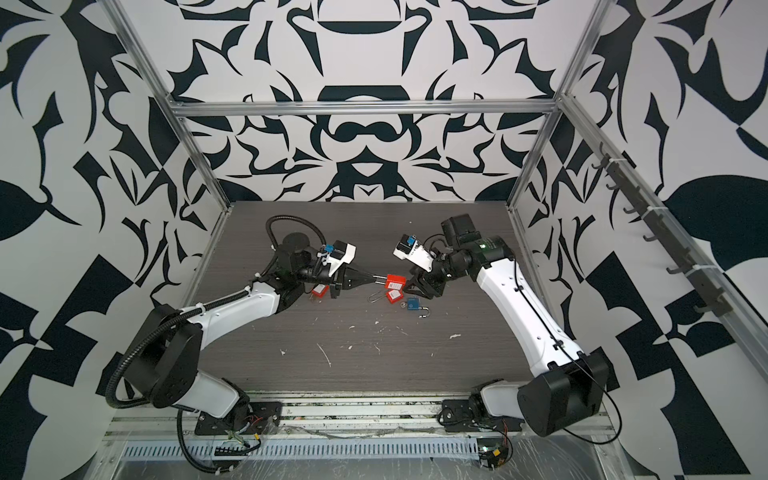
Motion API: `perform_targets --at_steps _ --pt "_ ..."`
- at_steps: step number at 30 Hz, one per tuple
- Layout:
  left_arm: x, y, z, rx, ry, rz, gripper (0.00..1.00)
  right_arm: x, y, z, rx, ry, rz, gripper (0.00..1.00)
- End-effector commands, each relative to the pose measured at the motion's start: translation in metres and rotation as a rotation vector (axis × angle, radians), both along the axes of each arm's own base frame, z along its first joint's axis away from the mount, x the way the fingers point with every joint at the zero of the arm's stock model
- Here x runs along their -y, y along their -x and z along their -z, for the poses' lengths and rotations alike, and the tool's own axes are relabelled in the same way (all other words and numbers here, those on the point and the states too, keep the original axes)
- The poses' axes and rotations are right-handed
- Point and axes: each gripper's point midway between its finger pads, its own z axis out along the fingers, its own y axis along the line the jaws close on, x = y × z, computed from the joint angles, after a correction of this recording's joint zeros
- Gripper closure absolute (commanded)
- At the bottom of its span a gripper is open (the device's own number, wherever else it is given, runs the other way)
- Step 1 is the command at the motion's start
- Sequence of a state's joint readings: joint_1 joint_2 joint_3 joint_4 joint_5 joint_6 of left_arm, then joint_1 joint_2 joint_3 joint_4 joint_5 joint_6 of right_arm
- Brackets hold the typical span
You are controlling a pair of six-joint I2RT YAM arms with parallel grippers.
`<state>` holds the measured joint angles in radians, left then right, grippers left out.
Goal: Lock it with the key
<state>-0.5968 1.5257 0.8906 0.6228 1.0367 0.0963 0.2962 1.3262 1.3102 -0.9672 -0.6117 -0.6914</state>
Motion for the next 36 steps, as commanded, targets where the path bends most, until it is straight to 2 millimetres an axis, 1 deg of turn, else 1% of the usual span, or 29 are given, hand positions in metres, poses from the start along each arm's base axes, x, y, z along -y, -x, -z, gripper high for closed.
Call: perform_targets --at_steps 1,3,5,7,10,12,14,17,19,22,25,28,29,30,36 --pt "0.002 0.006 -0.022 0.042 0.037 0.035 1.00 0.004 -0.010 0.004 0.034 0.022 0.037 0.39" --pt "0.003 0.005 -0.022 0.045 0.038 0.035 1.00 0.006 -0.005 0.012 0.014 0.049 0.004 0.40" --pt "0.003 0.004 -0.023 0.046 0.039 0.034 1.00 0.008 -0.006 0.017 0.017 0.065 0.006 0.40" --pt "0.003 0.004 -0.025 0.049 0.041 0.036 1.00 0.013 -0.014 0.020 0.060 0.091 0.044 0.40" --pt "0.005 0.003 -0.025 0.047 0.041 0.036 1.00 0.028 -0.034 0.026 0.140 0.164 0.147 0.39" --pt "0.005 0.003 -0.024 0.042 0.038 0.036 1.00 0.034 -0.038 0.027 0.158 0.203 0.170 0.38" --pt "0.005 0.003 -0.024 0.042 0.039 0.035 1.00 0.033 -0.032 0.026 0.160 0.205 0.141 0.38" --pt "0.005 0.002 -0.025 0.044 0.040 0.031 1.00 0.026 -0.006 0.025 0.199 0.168 0.007 0.37" --pt "0.005 0.003 -0.024 0.043 0.038 0.033 1.00 0.023 0.005 0.020 0.248 0.129 -0.029 0.37" --pt "0.005 0.004 -0.022 0.039 0.032 0.039 1.00 0.022 0.010 0.010 0.302 0.097 -0.035 0.40" --pt "0.005 0.006 -0.020 0.039 0.024 0.049 1.00 0.015 0.017 -0.004 0.299 0.051 -0.067 0.44" --pt "0.006 0.008 -0.019 0.043 0.015 0.057 1.00 0.012 0.018 -0.008 0.283 0.055 -0.107 0.52" --pt "0.006 0.009 -0.018 0.044 0.010 0.060 1.00 0.012 0.018 -0.009 0.278 0.059 -0.116 0.57" --pt "0.007 0.010 -0.017 0.046 0.005 0.064 1.00 0.011 0.018 -0.010 0.276 0.060 -0.127 0.59" --pt "0.008 0.012 -0.014 0.056 -0.008 0.066 1.00 0.006 0.021 -0.014 0.256 0.049 -0.177 0.64"
